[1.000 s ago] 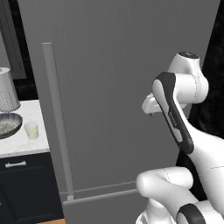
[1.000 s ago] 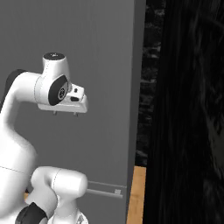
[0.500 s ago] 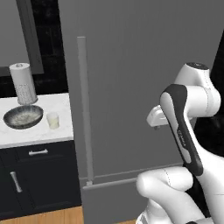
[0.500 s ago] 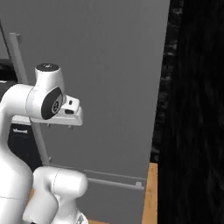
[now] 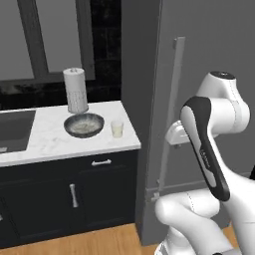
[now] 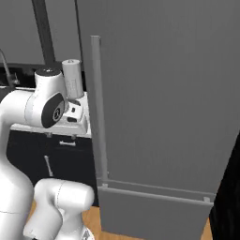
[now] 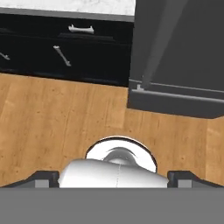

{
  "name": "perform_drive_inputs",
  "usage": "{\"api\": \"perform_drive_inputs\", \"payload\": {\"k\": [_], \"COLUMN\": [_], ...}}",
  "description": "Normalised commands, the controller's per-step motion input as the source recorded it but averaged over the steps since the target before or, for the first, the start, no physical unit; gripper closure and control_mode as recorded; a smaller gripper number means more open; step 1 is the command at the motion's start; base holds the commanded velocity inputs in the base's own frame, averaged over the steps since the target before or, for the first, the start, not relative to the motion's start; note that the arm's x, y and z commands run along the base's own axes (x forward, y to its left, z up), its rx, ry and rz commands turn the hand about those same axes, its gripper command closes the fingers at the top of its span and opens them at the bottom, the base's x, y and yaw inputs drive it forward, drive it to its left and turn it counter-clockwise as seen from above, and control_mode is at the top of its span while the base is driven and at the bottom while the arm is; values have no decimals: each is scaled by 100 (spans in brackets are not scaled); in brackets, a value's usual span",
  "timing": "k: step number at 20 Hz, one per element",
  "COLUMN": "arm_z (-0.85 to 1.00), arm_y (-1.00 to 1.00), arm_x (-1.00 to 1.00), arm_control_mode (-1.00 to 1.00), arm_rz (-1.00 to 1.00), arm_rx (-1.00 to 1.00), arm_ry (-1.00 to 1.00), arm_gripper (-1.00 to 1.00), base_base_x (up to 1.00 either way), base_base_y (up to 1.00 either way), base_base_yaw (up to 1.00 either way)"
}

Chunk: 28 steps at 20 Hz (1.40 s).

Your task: Grab a lemon wedge from the fridge and one ice cube from the ice bowl, and put them in the glass of lemonade.

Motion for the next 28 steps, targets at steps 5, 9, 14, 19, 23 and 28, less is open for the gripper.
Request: {"api": "perform_drive_inputs", "payload": {"k": [5,9,14,19,23,28], "arm_z": [0,0,0,0,-28,-69], "arm_y": [0,0,0,0,21,59], "arm_x": [0,0,0,0,66,81], "arm_control_mode": [100,100,100,100,-100,-100], "arm_rz": [0,0,0,0,0,0], "arm_rx": [0,0,0,0,-14,-16], "arm_ry": [0,0,0,0,21,22], "arm_gripper": [-100,-100,-100,-100,-100,-100], "base_base_x": [33,85,96,98,21,0], "base_base_y": [100,59,37,0,0,0], "base_base_yaw": [-13,-2,0,0,0,0]}}
